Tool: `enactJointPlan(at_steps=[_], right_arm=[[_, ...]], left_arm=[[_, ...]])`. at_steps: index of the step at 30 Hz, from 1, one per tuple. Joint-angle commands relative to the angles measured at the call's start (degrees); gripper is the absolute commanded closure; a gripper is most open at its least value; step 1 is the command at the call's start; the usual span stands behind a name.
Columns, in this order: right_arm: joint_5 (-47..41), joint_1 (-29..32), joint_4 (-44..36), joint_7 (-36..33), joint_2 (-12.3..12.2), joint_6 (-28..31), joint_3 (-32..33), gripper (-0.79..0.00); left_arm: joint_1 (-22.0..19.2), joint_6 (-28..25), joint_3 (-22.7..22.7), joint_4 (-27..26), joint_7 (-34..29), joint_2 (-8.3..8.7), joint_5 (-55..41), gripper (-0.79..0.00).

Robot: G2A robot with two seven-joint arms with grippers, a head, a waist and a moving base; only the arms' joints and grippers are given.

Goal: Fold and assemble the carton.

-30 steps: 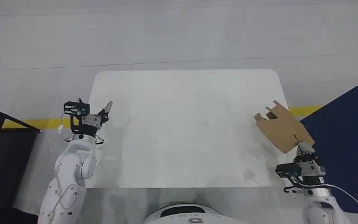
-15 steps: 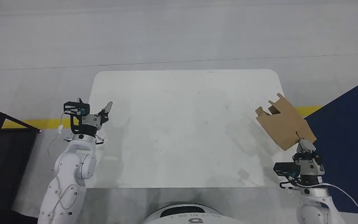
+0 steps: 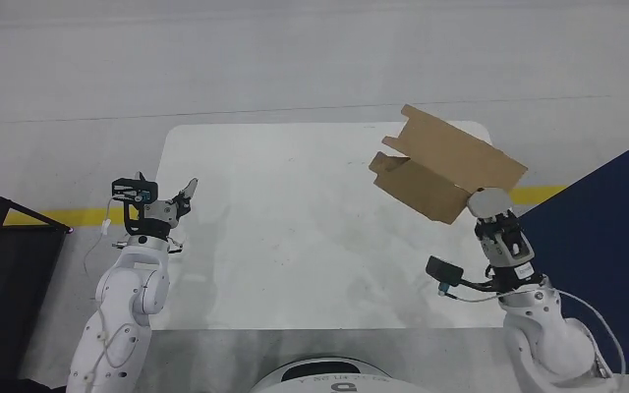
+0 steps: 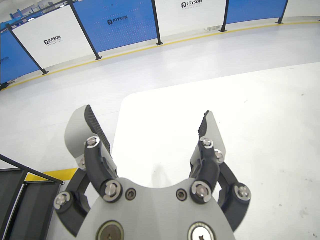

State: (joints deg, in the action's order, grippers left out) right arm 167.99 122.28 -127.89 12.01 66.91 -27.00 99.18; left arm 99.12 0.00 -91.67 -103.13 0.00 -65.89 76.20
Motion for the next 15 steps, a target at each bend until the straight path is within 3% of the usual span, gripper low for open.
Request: enactJointPlan(at_steps=[1, 7, 10, 12, 15], right_arm=[[8.01, -0.79, -1.07, -2.77, 0.32, -1.36, -3.45, 0.000], [8.01, -2.82, -0.85, -0.47, 0.21, -1.48, -4.75, 0.000], [7.24, -2.82, -1.04, 1.49, 0.27, 1.75, -8.67, 0.000], [1.15, -3.54, -0.94, 5.00, 0.17, 7.63, -10.32, 0.000], [-13.99, -7.20, -0.18, 14.77, -0.40, 21.53, -9.15, 0.000]], left_arm=[[0.00, 0.00, 0.00, 0.00, 0.00, 0.00, 0.00, -0.785], [0.00, 0.00, 0.00, 0.00, 0.00, 0.00, 0.00, -0.785], [0.00, 0.00, 0.00, 0.00, 0.00, 0.00, 0.00, -0.785], [0.00, 0.00, 0.00, 0.00, 0.00, 0.00, 0.00, -0.785], [0.00, 0.00, 0.00, 0.00, 0.00, 0.00, 0.00, -0.785]])
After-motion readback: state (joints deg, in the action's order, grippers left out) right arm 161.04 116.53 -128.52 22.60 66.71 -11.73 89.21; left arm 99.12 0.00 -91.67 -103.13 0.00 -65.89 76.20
